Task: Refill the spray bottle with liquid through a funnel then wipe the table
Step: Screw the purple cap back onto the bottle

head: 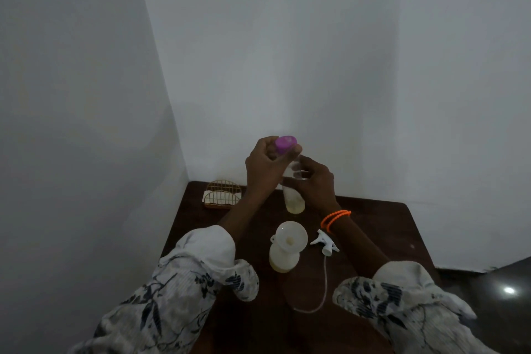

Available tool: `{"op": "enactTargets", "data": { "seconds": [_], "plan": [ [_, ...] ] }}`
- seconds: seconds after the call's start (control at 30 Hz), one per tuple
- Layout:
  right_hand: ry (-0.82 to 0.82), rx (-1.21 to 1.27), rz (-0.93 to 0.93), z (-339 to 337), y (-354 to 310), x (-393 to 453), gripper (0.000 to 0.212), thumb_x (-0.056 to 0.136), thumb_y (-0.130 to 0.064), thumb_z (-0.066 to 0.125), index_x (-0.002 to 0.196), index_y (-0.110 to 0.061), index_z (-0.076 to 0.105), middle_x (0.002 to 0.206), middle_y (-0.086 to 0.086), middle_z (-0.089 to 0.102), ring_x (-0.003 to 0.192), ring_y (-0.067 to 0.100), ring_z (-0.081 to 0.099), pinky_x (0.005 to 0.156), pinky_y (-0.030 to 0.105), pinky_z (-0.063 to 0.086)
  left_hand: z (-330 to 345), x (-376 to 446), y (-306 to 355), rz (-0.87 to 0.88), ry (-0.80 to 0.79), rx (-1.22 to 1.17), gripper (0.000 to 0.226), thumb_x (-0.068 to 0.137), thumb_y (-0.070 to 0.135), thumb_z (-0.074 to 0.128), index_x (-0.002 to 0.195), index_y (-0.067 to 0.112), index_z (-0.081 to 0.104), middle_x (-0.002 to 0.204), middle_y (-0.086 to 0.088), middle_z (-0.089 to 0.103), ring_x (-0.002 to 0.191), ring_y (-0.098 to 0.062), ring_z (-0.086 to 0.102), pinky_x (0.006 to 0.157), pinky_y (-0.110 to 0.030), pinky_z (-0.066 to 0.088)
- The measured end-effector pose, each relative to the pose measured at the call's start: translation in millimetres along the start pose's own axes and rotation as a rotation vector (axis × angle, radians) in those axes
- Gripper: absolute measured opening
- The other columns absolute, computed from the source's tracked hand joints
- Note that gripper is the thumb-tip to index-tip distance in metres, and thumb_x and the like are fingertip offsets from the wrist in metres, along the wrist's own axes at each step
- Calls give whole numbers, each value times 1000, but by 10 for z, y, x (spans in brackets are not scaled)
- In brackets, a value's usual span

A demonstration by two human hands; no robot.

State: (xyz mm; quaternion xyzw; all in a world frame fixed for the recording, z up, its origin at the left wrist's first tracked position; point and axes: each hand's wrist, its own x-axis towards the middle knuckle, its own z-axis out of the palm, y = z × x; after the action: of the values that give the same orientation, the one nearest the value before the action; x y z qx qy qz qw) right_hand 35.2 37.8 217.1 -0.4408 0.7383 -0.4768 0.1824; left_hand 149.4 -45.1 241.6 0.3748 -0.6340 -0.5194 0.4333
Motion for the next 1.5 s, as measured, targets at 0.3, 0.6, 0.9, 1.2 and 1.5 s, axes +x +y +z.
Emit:
{"op": "enactTargets", "data": {
  "seconds": [0.3,0.6,0.9,1.2,1.5],
  "plan": [
    [-133,-36,-19,23,30,328,65,69,-36,90,127,-20,65,107,-7,72,92,1,69,77,16,54,-132,288,-104,152,-52,96,46,85,34,81,123,12,71,107,1,77,94,-7,72,82,-15,56],
    [-260,-106,-14,196,436,734,58,70,-31,90,121,-15,67,112,2,73,104,13,68,88,26,55,-93,611,-576,187,-110,211,45,81,41,84,116,15,73,99,3,77,91,-8,72,83,-28,61],
    [-162,-153,-19,503,857,1037,58,67,-18,92,120,-12,69,113,4,73,99,10,61,76,-6,35,295,729,-1278,69,-58,293,56,65,39,94,109,13,71,100,1,75,91,-10,70,81,-22,59],
    [-225,-186,47,707,1218,1152,53,69,-12,88,119,-12,72,113,7,75,103,17,66,80,8,41,284,844,-1689,-16,-118,341,52,67,33,93,111,12,72,101,0,75,92,-11,70,79,-19,58],
    [-225,-142,61,835,1383,1165,57,66,-14,90,120,-16,71,111,2,75,101,15,68,82,12,51,274,880,-1824,-66,-113,341,50,66,29,95,108,12,73,98,2,75,89,-8,69,73,-6,51]
  ]
}}
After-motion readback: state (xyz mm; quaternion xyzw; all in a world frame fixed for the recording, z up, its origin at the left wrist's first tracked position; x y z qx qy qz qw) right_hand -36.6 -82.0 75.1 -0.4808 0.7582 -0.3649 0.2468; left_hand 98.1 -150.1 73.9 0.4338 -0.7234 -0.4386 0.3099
